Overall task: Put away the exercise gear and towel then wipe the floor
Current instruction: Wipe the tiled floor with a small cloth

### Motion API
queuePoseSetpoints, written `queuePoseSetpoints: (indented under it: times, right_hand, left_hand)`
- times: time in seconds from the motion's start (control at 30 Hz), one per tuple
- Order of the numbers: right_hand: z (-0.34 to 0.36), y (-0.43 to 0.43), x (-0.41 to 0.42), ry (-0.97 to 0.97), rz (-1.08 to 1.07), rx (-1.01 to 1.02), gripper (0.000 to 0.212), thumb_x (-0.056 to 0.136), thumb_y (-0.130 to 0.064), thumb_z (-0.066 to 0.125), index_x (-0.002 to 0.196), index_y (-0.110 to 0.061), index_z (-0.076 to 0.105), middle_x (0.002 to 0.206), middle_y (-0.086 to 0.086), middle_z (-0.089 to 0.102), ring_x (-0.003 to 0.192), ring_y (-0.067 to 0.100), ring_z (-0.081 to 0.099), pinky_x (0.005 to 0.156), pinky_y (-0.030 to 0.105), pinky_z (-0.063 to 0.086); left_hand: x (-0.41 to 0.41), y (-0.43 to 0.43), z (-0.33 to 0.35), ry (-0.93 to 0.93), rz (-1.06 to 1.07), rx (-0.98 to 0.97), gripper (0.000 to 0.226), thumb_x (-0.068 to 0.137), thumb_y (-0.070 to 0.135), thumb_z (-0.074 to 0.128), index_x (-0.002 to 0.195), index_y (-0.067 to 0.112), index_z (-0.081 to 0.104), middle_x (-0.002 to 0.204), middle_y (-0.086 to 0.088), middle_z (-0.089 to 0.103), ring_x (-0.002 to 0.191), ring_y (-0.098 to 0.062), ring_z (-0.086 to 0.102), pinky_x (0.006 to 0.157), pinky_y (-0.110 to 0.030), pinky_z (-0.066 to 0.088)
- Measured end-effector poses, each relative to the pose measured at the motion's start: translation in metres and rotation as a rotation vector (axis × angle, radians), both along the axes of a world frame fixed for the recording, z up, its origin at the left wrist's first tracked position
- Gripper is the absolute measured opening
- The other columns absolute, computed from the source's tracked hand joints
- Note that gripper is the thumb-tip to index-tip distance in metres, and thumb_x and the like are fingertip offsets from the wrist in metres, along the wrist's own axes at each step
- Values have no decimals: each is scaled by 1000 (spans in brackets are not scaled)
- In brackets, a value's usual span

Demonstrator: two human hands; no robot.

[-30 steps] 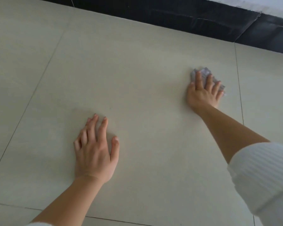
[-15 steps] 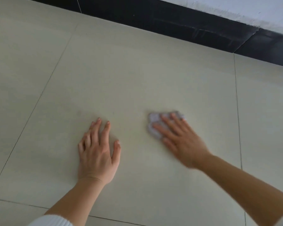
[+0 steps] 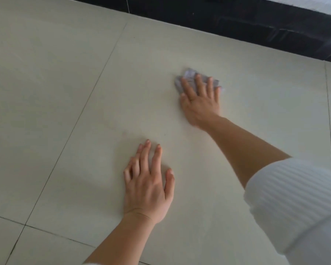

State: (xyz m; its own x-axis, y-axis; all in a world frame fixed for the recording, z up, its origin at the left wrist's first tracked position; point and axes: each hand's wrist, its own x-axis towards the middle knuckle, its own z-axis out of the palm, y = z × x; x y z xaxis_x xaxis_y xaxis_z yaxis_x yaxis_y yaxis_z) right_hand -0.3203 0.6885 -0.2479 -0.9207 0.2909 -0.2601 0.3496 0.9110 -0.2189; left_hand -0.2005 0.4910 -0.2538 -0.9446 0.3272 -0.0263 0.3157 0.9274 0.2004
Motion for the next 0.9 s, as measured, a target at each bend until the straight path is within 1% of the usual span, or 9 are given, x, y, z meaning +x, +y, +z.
queuePoseSetpoints:
  times: [0.13,0.3,0.37,0.47,0.53,0.6,0.63,0.8,0.9]
  right_hand:
    - [4,-37,14,22,345,24,50,103,-43,15,152,-41,0,162,0,-8,147,30,-15,117,47,-12]
    - [5,-8,77,30,694,18,54,98,-49,4,151,-41,9,162,-3,3,149,26,-6,118,40,-12]
    - [2,27,102,28,655,66,57,97,-53,-4,150,-39,9,161,-2,10,149,26,1,119,40,-7]
    - [-1,81,110,51,408,171,58,95,-55,-12,149,-42,3,162,1,12,149,31,6,119,49,3]
    - [-4,93,96,53,152,171,51,98,-50,-3,149,-49,-2,163,-2,3,149,32,-2,118,52,1]
    - [-5,78,77,31,-124,47,50,101,-48,9,150,-49,0,163,-2,-3,148,32,-11,118,48,-7]
    - [-5,62,69,36,-160,19,51,101,-48,13,151,-46,3,163,-1,-4,147,32,-13,117,47,-10]
    - [1,-10,73,61,211,-20,50,102,-47,16,151,-46,4,163,0,-6,147,30,-15,115,42,-15]
    - [5,-27,96,65,362,-20,48,103,-46,17,150,-47,8,163,-2,-5,148,27,-14,115,38,-17]
  left_hand:
    - [0,0,1,-4,6,11,57,84,43,39,134,17,47,147,-9,40,129,-23,35,95,-38,28]
    - [0,-1,1,-2,0,10,57,85,43,37,134,16,47,148,-10,39,130,-24,35,95,-38,28]
    - [0,0,1,12,-1,12,57,85,43,38,134,16,47,147,-10,40,129,-24,35,94,-39,28]
    - [-1,1,-1,27,-3,9,57,84,43,38,134,16,47,146,-10,41,128,-25,35,94,-39,27]
    - [-1,1,-2,28,-6,11,57,84,43,38,134,17,46,146,-10,40,129,-25,34,94,-39,26]
    - [-1,1,-4,25,-5,11,58,84,43,37,135,17,45,147,-9,39,130,-24,33,94,-39,25]
    - [0,0,-4,25,-4,8,58,84,43,37,135,18,44,147,-9,38,131,-25,34,94,-39,25]
    - [0,-2,-5,19,-9,18,61,86,48,32,139,19,40,151,-8,33,135,-25,30,99,-39,22]
    - [1,-3,-4,7,-9,57,62,87,48,25,141,19,39,153,-7,29,135,-24,26,103,-41,21]
